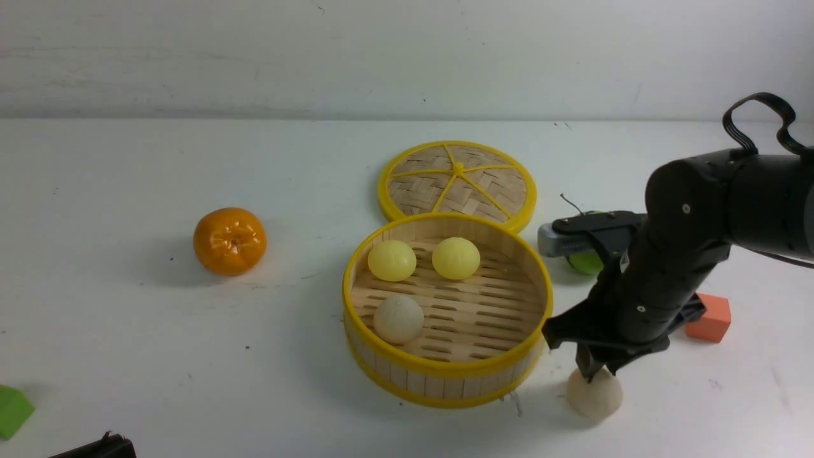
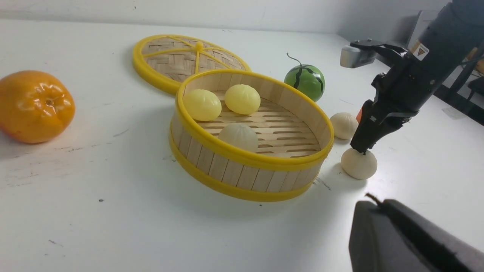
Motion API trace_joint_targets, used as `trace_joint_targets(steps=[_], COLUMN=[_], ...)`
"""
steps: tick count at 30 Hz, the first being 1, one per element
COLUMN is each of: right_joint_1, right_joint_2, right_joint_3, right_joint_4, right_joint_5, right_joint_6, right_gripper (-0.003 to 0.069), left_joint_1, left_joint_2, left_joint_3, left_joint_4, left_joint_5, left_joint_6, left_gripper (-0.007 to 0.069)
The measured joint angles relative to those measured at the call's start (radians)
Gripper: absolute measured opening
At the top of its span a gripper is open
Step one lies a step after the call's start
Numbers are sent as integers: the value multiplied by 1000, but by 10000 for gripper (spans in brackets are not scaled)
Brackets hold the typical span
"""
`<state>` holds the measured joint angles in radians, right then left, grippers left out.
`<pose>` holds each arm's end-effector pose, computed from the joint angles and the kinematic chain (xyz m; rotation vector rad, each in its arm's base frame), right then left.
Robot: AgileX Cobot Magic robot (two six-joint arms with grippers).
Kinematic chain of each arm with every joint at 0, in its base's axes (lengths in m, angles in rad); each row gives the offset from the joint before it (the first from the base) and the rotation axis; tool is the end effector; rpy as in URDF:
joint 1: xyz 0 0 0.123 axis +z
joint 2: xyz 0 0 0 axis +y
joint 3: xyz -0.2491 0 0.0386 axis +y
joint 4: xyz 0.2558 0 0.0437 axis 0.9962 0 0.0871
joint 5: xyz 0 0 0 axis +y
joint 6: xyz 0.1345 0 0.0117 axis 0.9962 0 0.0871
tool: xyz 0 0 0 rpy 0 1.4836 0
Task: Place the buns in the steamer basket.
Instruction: Use the right arm to grab a steamed stuffed bun, then use the right arm to put the steamed stuffed bun into the steamer
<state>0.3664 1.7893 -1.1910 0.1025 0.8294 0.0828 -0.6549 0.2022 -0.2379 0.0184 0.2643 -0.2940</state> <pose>0.3312 0.1380 0.1188 -0.3261 2.9113 0.1949 0.1205 -0.0917 0.2446 0.3278 1.7299 -0.6821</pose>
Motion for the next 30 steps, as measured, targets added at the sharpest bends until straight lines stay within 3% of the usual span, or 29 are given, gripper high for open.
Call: trace_joint_targets(steps=[17, 24, 30], right_joint_1=[0, 0, 2], right_joint_2=[35, 35, -23], right_joint_3=[-1, -1, -10], right_joint_4=[0, 0, 0], right_joint_5=[-4, 23, 86], right_joint_6=[15, 4, 2], right_gripper=[226, 15, 1], left_joint_1=[0, 0, 0], left_joint_2=[0, 0, 0], left_joint_3=[1, 1, 1], left_joint_4=[0, 0, 0], left_joint_5=[0, 0, 0], left_joint_6=[0, 0, 0], left_gripper=[4, 4, 6])
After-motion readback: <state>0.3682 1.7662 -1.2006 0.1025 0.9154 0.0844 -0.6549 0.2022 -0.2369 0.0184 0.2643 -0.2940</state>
